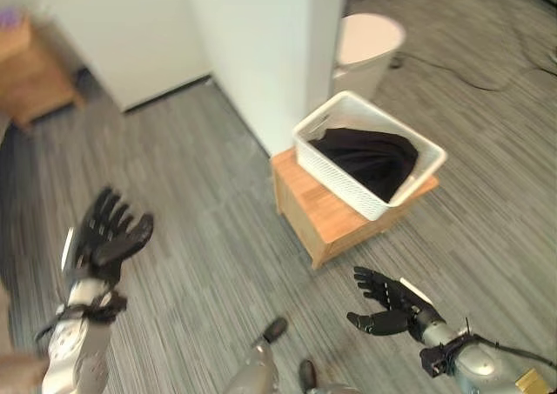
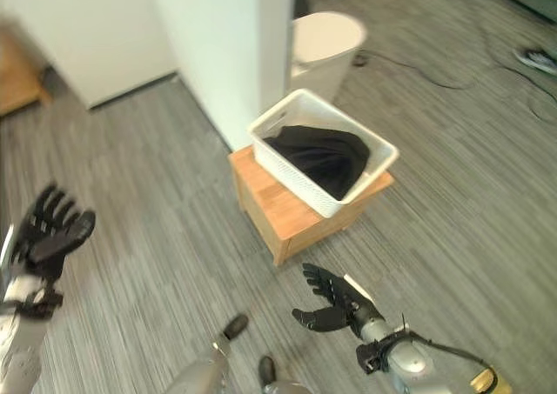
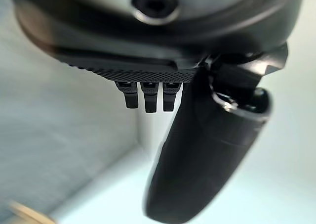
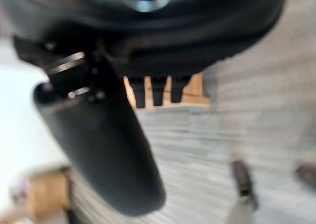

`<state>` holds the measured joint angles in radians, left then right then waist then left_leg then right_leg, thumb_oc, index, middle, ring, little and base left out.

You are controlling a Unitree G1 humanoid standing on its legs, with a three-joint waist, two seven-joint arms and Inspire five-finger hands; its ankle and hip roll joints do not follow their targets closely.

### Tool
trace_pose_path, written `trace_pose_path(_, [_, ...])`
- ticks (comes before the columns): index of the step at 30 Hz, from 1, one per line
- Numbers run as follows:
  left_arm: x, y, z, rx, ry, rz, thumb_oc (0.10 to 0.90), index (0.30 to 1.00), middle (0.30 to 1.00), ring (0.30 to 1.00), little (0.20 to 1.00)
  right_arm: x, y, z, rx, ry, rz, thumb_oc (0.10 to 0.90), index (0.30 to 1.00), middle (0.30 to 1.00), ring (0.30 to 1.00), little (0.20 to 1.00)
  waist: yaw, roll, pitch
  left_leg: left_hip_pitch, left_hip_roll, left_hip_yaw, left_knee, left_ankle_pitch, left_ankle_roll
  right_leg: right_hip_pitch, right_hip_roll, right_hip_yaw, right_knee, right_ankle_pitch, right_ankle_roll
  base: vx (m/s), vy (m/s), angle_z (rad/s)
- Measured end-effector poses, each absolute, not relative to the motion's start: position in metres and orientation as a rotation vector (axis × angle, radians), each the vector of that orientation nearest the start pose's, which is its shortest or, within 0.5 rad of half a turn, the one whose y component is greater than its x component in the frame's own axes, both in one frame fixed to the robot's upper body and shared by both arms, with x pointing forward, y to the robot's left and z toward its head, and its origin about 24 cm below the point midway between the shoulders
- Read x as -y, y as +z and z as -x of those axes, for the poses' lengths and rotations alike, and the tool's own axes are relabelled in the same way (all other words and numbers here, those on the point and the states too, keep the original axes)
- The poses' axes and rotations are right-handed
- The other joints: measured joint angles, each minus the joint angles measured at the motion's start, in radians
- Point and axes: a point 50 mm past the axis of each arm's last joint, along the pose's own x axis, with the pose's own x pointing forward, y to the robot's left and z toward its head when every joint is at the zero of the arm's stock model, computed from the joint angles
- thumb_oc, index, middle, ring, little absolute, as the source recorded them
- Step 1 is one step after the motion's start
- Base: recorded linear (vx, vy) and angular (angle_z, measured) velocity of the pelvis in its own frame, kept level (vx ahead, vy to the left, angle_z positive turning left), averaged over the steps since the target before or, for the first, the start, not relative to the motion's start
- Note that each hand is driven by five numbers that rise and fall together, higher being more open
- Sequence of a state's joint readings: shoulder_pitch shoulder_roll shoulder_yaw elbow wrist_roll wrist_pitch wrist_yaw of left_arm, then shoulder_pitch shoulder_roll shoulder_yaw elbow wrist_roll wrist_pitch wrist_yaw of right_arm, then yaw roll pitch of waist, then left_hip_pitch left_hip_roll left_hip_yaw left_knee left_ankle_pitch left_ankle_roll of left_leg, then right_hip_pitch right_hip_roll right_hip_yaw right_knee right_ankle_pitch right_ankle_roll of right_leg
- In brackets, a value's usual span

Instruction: Pick up bed clothes into laundry basket.

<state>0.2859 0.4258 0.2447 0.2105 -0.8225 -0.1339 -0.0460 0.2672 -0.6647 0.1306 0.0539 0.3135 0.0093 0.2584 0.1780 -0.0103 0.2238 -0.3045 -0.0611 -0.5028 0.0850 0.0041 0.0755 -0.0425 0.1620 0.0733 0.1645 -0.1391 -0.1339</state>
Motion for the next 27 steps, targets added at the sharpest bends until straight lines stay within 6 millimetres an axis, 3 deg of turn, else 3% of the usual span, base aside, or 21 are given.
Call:
trace_pose_path(1, [-0.315,-0.015,-0.147,-0.213,0.447,0.371,0.8,0.9,0.9,0.9,0.9,0.249,-0.004,-0.181,-0.433,0.326,0.288,0.8,0.9,0.9,0.9,0.9,-0.006,-0.038,-0.003,0.006,-0.004,0.069,0.001,-0.059,0.049,0.003,-0.034,-0.058,0.002,-0.004,-0.006,-0.26,-0.095,2.0])
trace_pose_path(2, [-0.309,-0.028,-0.131,-0.272,0.454,0.399,0.8,0.9,0.9,0.9,0.9,0.243,-0.004,-0.185,-0.419,0.34,0.286,0.8,0.9,0.9,0.9,0.9,-0.008,-0.085,-0.006,-0.017,-0.023,0.173,0.083,-0.085,0.051,0.013,-0.09,-0.121,0.001,-0.019,-0.026,-0.23,-0.108,1.95])
trace_pose_path(3, [-0.305,-0.037,-0.12,-0.31,0.466,0.426,0.8,0.9,0.9,0.9,0.9,0.237,-0.002,-0.191,-0.394,0.352,0.275,0.8,0.9,0.9,0.9,0.9,0.006,-0.119,-0.018,-0.047,-0.044,0.288,0.177,-0.068,-0.022,0.023,-0.135,-0.183,-0.032,-0.021,-0.029,-0.15,-0.083,1.86])
trace_pose_path(4, [-0.299,-0.043,-0.115,-0.326,0.474,0.455,0.8,0.9,0.9,0.9,0.9,0.23,0.003,-0.198,-0.354,0.358,0.257,0.8,0.9,0.9,0.9,0.9,0.002,-0.17,-0.034,-0.052,-0.035,0.423,0.233,-0.064,-0.043,0.052,-0.184,-0.278,-0.097,-0.023,-0.024,-0.08,-0.042,1.93])
trace_pose_path(5, [-0.29,-0.048,-0.115,-0.323,0.468,0.504,0.8,0.9,0.9,0.9,0.9,0.223,0.014,-0.209,-0.285,0.37,0.253,0.8,0.9,0.9,0.9,0.9,0.005,-0.169,-0.033,-0.036,0.006,0.539,0.275,-0.063,-0.04,0.079,-0.213,-0.362,-0.121,-0.029,0.007,-0.01,-0.028,2.32])
trace_pose_path(6, [-0.275,-0.053,-0.119,-0.323,0.452,0.562,0.8,0.9,0.9,0.9,0.9,0.22,0.021,-0.215,-0.237,0.368,0.241,0.8,0.9,0.9,0.9,0.9,-0.001,-0.118,-0.039,0.021,0.051,0.583,0.269,-0.06,-0.028,0.091,-0.212,-0.423,-0.073,-0.041,0.031,0.04,-0.009,2.66])
trace_pose_path(7, [-0.257,-0.056,-0.126,-0.313,0.417,0.631,0.8,0.9,0.9,0.9,0.9,0.223,0.028,-0.216,-0.212,0.352,0.251,0.8,0.9,0.9,0.9,0.9,-0.009,-0.043,-0.041,0.086,0.112,0.614,0.244,0.05,0.044,0.093,-0.209,-0.487,0.039,-0.073,0.073,0.15,-0.034,2.91])
trace_pose_path(8, [-0.24,-0.058,-0.135,-0.304,0.384,0.692,0.8,0.9,0.9,0.9,0.9,0.227,0.032,-0.214,-0.2,0.352,0.263,0.8,0.9,0.9,0.9,0.9,-0.036,0.036,-0.06,0.124,0.15,0.588,0.185,0.117,0.065,0.042,-0.207,-0.525,0.21,-0.083,0.09,0.1,0.031,2.64])
trace_pose_path(9, [-0.233,-0.058,-0.139,-0.294,0.376,0.721,0.8,0.9,0.9,0.9,0.9,0.227,0.033,-0.216,-0.196,0.355,0.267,0.8,0.9,0.9,0.9,0.9,-0.033,0.075,-0.078,0.116,0.155,0.569,0.128,0.133,0.045,-0.021,-0.229,-0.524,0.326,-0.093,0.096,0.07,0.063,2.77])
trace_pose_path(10, [-0.228,-0.046,-0.152,-0.234,0.327,0.731,0.8,0.9,0.9,0.9,0.9,0.219,0.031,-0.217,-0.191,0.376,0.245,0.8,0.9,0.9,0.9,0.9,-0.034,0.069,-0.126,0.121,0.135,0.575,0.008,0.153,0.017,-0.077,-0.251,-0.5,0.239,-0.151,0.102,-0.05,0.139,2.62])
trace_pose_path(11, [-0.226,-0.032,-0.166,-0.165,0.259,0.712,0.8,0.9,0.9,0.9,0.9,0.214,0.03,-0.219,-0.178,0.39,0.226,0.8,0.9,0.9,0.9,0.9,-0.021,0.06,-0.134,0.129,0.145,0.668,0.004,0.091,0.034,-0.04,-0.277,-0.58,0.075,-0.074,0.083,-0.05,0.162,2.98])
trace_pose_path(13, [-0.226,-0.023,-0.181,-0.129,0.203,0.694,0.8,0.9,0.9,0.9,0.9,0.209,0.02,-0.218,-0.207,0.384,0.182,0.8,0.9,0.9,0.9,0.9,0.012,0.047,-0.128,0.208,0.142,0.749,0.009,0.04,-0.07,0.05,-0.275,-0.719,0.027,-0.054,0.085,-0.03,0.209,2.56])
trace_pose_path(17, [-0.23,-0.032,-0.169,-0.17,0.244,0.709,0.8,0.9,0.9,0.9,0.9,0.211,0.005,-0.203,-0.26,0.33,0.11,0.8,0.9,0.9,0.9,0.9,0.001,0.069,-0.129,0.318,0.122,0.659,-0.084,0.066,-0.066,0.126,-0.317,-0.793,0.144,-0.056,0.084,0.08,0.382,1.97])
trace_pose_path(18, [-0.235,-0.038,-0.159,-0.203,0.284,0.695,0.8,0.9,0.9,0.9,0.9,0.205,-0.001,-0.199,-0.282,0.343,0.088,0.8,0.9,0.9,0.9,0.9,0.008,0.081,-0.119,0.357,0.124,0.595,-0.098,0.063,-0.057,0.084,-0.386,-0.773,0.345,-0.112,0.131,0.05,0.273,1.12])
trace_pose_path(19, [-0.238,-0.039,-0.156,-0.216,0.299,0.684,0.8,0.9,0.9,0.9,0.9,0.2,-0.002,-0.198,-0.284,0.36,0.074,0.8,0.9,0.9,0.9,0.9,0.004,0.073,-0.113,0.367,0.111,0.568,-0.098,0.063,-0.057,0.063,-0.427,-0.759,0.381,-0.128,0.156,-0.12,0.319,1.41])
trace_pose_path(21, [-0.248,-0.035,-0.16,-0.234,0.3,0.578,0.8,0.9,0.9,0.9,0.9,0.186,-0.006,-0.198,-0.264,0.357,0.0,0.8,0.9,0.9,0.9,0.9,-0.007,0.03,-0.076,0.338,0.037,0.476,0.009,-0.003,-0.02,0.002,-0.52,-0.589,0.406,-0.033,0.124,-0.19,0.185,1.46])
trace_pose_path(22, [-0.247,-0.035,-0.161,-0.237,0.294,0.566,0.8,0.9,0.9,0.9,0.9,0.187,-0.007,-0.197,-0.268,0.341,-0.009,0.8,0.9,0.9,0.9,0.9,-0.014,0.03,-0.075,0.327,0.035,0.462,0.043,-0.021,-0.024,-0.001,-0.516,-0.562,0.418,-0.029,0.119,0.02,-0.004,2.02])
trace_pose_path(23, [-0.245,-0.028,-0.166,-0.238,0.231,0.483,0.8,0.9,0.9,0.9,0.9,0.186,-0.016,-0.19,-0.303,0.3,-0.047,0.8,0.9,0.9,0.9,0.9,-0.046,0.059,-0.08,0.3,0.052,0.342,0.105,-0.05,-0.022,-0.046,-0.426,-0.242,0.52,0.026,0.18,0.11,0.006,1.74])
trace_pose_path(24, [-0.241,-0.029,-0.167,-0.245,0.224,0.482,0.8,0.9,0.9,0.9,0.9,0.187,-0.018,-0.186,-0.314,0.3,-0.047,0.8,0.9,0.9,0.9,0.9,-0.054,0.088,-0.079,0.321,0.062,0.302,0.061,-0.069,-0.05,-0.043,-0.353,-0.128,0.526,-0.023,0.243,0.13,-0.002,2.57])
trace_pose_path(25, [-0.246,-0.024,-0.173,-0.229,0.234,0.461,0.8,0.9,0.9,0.9,0.9,0.187,-0.018,-0.186,-0.304,0.273,-0.07,0.8,0.9,0.9,0.9,0.9,-0.1,0.072,-0.08,0.298,0.059,0.234,0.057,-0.069,-0.071,-0.025,-0.268,0.052,0.452,-0.074,0.274,0.07,-0.003,1.7])
trace_pose_path(27, [-0.246,-0.024,-0.175,-0.227,0.25,0.453,0.8,0.9,0.9,0.9,0.9,0.187,-0.02,-0.189,-0.311,0.259,-0.07,0.8,0.9,0.9,0.9,0.9,-0.093,0.051,-0.077,0.306,0.05,0.223,0.016,-0.052,-0.094,-0.067,-0.245,0.14,0.363,-0.134,0.252,0.02,-0.104,0.82])
